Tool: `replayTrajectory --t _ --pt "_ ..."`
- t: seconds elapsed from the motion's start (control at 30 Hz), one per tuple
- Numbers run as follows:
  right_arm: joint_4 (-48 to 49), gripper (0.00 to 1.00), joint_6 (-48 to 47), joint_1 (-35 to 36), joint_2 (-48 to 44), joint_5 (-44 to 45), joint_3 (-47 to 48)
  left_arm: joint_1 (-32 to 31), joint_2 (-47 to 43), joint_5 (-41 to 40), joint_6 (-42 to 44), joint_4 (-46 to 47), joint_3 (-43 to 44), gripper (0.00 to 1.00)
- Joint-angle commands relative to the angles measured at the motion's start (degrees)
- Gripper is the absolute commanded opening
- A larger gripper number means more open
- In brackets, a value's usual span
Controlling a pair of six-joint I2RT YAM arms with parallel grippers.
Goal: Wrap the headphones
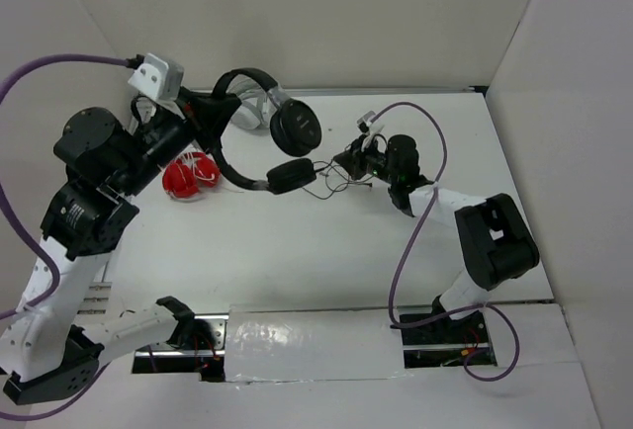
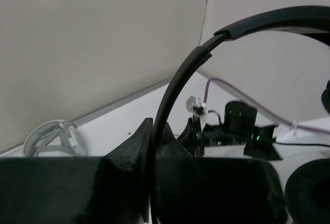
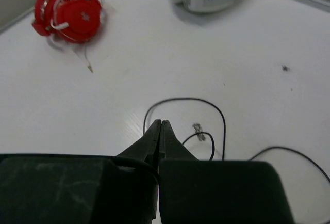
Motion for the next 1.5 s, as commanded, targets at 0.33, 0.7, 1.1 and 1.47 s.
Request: replayTrajectory --t 0.33,0.7,1.1,1.47 --pt "-56.71 0.00 -9.34 -1.15 0.04 23.21 30.95 -1.21 1.05 18.04 13.13 12.17 -28.07 0.00" --pt "-67.64 0.00 -10.14 -0.10 13.14 27.69 51.63 -9.11 6.85 16.39 13.67 15.25 -30.21 0.00" --pt "-71.06 0.00 -7.59 0.79 6.39 34.99 56.19 -7.99 22.03 -2.70 1.39 5.15 -26.52 0.00" --pt "-76.43 0.00 -9.08 5.70 5.24 44.39 60.25 -3.94 36.64 -17.37 -7.95 -4.43 -17.38 0.00"
